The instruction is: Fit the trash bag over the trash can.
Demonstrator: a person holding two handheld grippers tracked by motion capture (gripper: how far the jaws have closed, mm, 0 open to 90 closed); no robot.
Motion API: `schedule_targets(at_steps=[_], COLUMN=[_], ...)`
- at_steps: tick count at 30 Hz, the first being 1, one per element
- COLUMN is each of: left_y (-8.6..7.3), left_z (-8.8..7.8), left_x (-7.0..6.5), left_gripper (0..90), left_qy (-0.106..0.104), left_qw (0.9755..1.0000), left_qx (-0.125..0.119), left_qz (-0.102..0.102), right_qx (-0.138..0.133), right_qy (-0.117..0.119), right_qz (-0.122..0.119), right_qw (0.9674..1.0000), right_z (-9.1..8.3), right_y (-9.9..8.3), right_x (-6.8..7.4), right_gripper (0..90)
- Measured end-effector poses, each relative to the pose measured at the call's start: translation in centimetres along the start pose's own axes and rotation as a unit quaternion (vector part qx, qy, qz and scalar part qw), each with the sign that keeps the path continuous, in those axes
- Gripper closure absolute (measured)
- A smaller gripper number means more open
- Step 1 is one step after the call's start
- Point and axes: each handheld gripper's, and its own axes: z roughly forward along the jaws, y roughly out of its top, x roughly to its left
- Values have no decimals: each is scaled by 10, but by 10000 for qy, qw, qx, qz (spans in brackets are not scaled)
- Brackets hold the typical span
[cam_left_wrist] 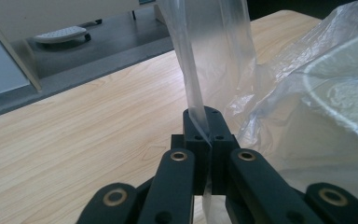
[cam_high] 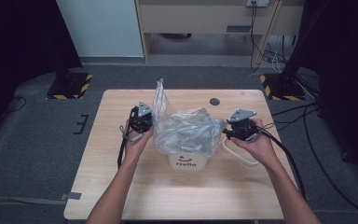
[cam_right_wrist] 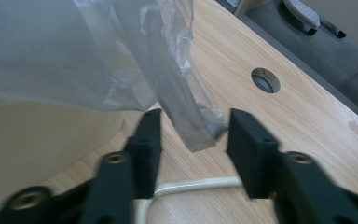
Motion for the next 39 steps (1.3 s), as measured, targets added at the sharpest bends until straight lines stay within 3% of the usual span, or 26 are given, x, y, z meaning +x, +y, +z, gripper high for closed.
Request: schedule_targets(at_steps=[2, 4, 5, 13, 16, 23, 39], left_y=[0, -1, -1, -6, -9, -21, -33], left_z=[1, 1, 1, 9, 11, 18, 22], left_x=[-1, 0, 0, 0, 0, 5, 4], left_gripper=[900, 900, 900, 900, 900, 900, 900], left_qy=[-15, -8, -11, 17, 50, 15, -108], left_qw=[9999, 10000, 10000, 9995, 9986, 9959, 9938], left_qx=[-97, -5, 32, 303, 497, 887, 1077], left_qz=[-98, -67, -58, 70, 199, 197, 254], right_qx=[46, 184, 274, 587, 699, 852, 1039], right_qy=[70, 69, 50, 88, 108, 217, 269], right_qz=[-18, 0, 0, 27, 68, 93, 81], right_qw=[10000, 9998, 9996, 9982, 9975, 9961, 9942], right_z=[0, 1, 1, 6, 10, 18, 25], right_y=[0, -1, -2, -10, -16, -28, -42], right_x=[0, 0, -1, -1, 1, 8, 15], right_gripper=[777, 888, 900, 900, 900, 900, 900])
